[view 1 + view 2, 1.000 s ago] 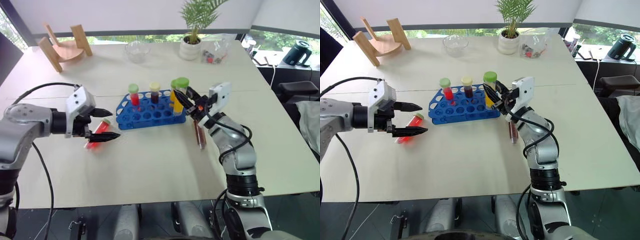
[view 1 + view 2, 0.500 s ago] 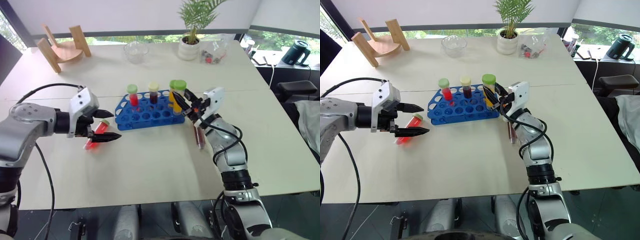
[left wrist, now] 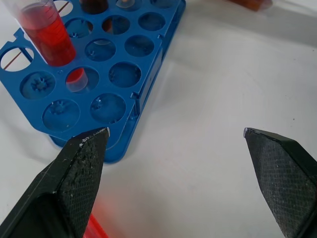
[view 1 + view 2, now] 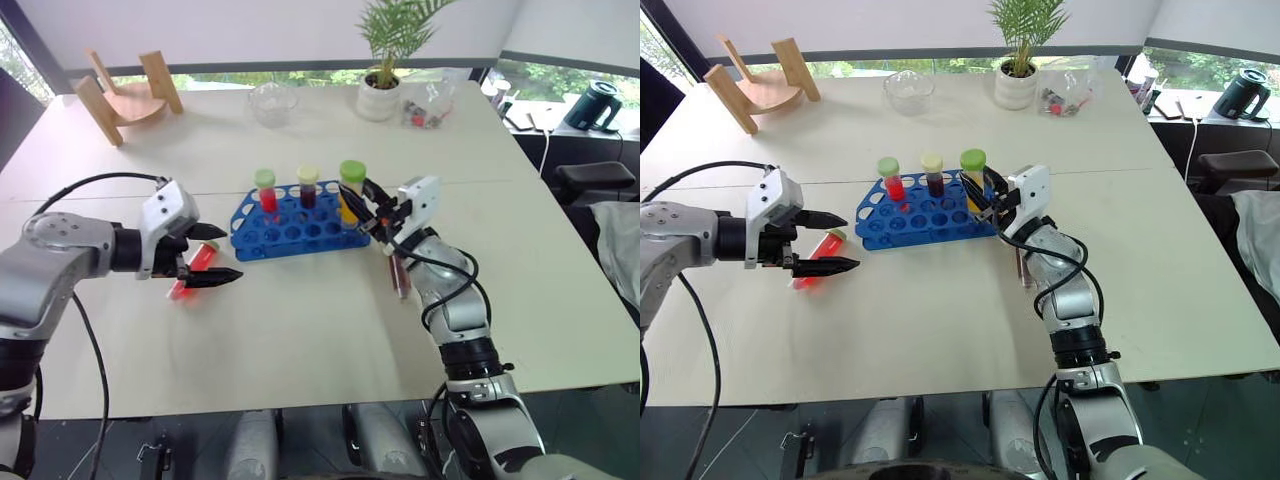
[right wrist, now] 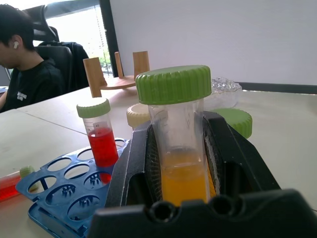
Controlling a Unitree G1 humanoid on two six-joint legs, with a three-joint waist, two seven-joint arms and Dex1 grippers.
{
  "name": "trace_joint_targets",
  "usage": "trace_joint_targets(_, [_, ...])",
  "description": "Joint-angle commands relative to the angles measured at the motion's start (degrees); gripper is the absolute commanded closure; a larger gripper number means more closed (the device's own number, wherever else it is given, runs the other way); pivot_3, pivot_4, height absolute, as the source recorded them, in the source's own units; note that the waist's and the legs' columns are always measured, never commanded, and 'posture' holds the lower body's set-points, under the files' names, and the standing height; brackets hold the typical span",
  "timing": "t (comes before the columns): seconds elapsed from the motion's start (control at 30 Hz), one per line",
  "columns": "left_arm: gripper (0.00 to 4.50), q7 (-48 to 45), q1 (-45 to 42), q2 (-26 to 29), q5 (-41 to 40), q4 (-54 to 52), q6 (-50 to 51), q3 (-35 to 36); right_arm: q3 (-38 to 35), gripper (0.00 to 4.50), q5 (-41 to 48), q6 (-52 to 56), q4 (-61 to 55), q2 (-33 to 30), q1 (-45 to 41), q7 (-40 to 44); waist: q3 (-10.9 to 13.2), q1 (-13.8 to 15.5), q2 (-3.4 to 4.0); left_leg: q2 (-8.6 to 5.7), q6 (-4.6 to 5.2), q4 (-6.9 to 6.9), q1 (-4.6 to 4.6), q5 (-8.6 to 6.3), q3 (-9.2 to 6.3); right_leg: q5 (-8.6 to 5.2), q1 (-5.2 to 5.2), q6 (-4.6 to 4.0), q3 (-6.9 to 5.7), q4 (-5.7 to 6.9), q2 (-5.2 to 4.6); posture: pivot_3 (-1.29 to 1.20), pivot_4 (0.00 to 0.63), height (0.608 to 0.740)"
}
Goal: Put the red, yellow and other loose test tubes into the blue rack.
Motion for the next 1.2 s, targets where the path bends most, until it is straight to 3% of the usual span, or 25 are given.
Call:
trace_joint_targets(0.03, [0.00,0.18,-0.22,-0.40,0.03,-0.56,-1.00,1.23,-0.45,3.69,-0.24,0.58,-0.76,-1.13,1.45,-0.61,0.00,0.01,0.00,0.00,0.00,0.01,0.00,0.00,0.00,0.00,0.01,0.00,0.00,0.00,-0.01,0.00,0.150,0.740])
trace_joint_targets(1.1, [0.00,1.01,0.29,-2.65,1.32,-0.07,-1.86,1.72,3.25,3.69,-0.68,-0.21,-0.56,0.34,2.02,-0.79,-0.01,-0.15,-0.01,0.00,0.00,-0.02,0.05,0.00,0.01,0.00,0.03,0.00,0.02,0.00,0.01,0.00,0.150,0.740])
trace_joint_targets(1.2, [0.00,1.19,0.01,-2.84,1.45,0.20,-2.10,1.48,4.20,2.26,-0.35,1.36,-4.00,0.32,3.63,-0.46,-0.01,-0.12,-0.01,0.01,0.00,-0.04,0.06,0.00,0.00,-0.01,0.03,-0.01,0.02,0.00,0.01,0.00,0.150,0.740])
